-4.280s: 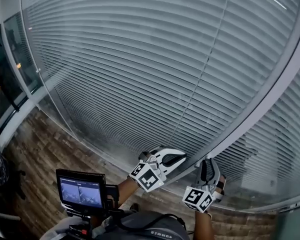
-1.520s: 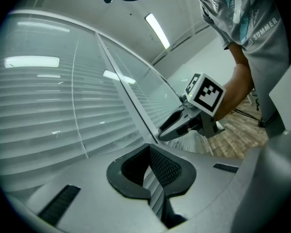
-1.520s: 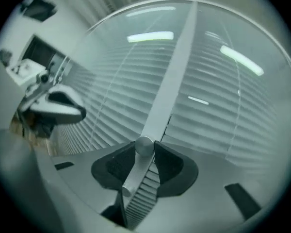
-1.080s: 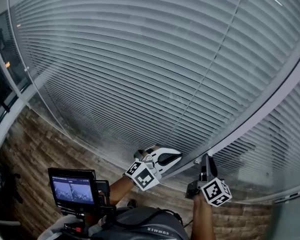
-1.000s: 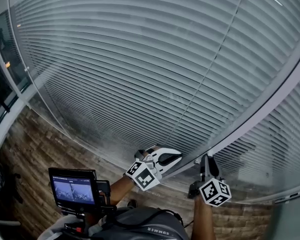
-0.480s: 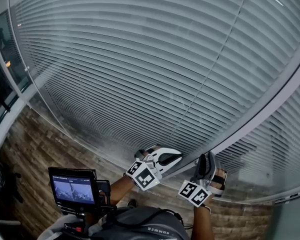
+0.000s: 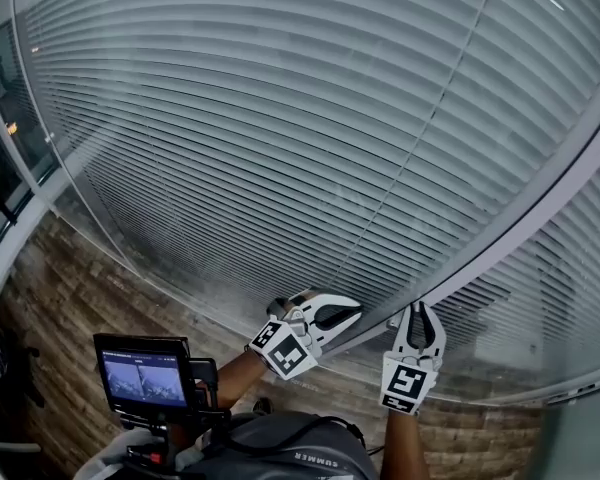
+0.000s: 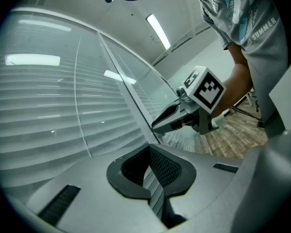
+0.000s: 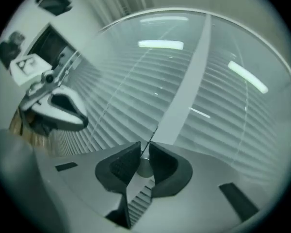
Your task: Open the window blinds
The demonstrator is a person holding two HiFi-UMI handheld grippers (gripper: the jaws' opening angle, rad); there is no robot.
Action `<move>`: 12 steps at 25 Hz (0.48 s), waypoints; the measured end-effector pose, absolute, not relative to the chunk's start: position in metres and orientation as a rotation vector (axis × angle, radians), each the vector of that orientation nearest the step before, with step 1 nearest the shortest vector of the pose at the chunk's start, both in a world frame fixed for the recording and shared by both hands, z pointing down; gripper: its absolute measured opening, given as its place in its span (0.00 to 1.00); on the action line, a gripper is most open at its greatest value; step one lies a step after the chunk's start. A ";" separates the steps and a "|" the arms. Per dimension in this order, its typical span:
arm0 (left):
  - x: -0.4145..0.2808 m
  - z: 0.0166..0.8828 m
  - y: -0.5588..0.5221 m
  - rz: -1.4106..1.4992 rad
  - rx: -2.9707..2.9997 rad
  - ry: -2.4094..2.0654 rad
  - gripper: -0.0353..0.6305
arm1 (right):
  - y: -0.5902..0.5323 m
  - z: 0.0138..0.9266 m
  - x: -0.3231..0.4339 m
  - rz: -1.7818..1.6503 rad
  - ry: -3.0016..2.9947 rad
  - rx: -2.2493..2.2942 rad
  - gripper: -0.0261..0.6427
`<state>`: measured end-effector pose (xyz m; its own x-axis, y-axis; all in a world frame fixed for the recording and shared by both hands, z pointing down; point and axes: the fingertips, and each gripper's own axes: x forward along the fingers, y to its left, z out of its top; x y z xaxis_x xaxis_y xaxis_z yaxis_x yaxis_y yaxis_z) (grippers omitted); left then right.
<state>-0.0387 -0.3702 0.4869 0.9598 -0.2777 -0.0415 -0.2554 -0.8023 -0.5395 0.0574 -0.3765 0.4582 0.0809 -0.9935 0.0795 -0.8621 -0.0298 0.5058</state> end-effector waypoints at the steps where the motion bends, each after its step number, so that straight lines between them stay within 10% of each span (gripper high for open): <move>1: -0.039 0.485 -0.370 -0.055 -2.548 0.380 0.06 | -0.377 0.456 0.060 -0.345 -1.890 1.996 0.11; 12: -0.042 0.489 -0.375 -0.054 -2.543 0.387 0.06 | -0.368 0.468 0.049 -0.740 -1.499 1.619 0.15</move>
<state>-0.0417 -0.3754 0.4891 0.9575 -0.2854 -0.0425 -0.2626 -0.8009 -0.5382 0.0492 -0.3683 0.4685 0.1299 -0.9869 0.0956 -0.5245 0.0134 0.8513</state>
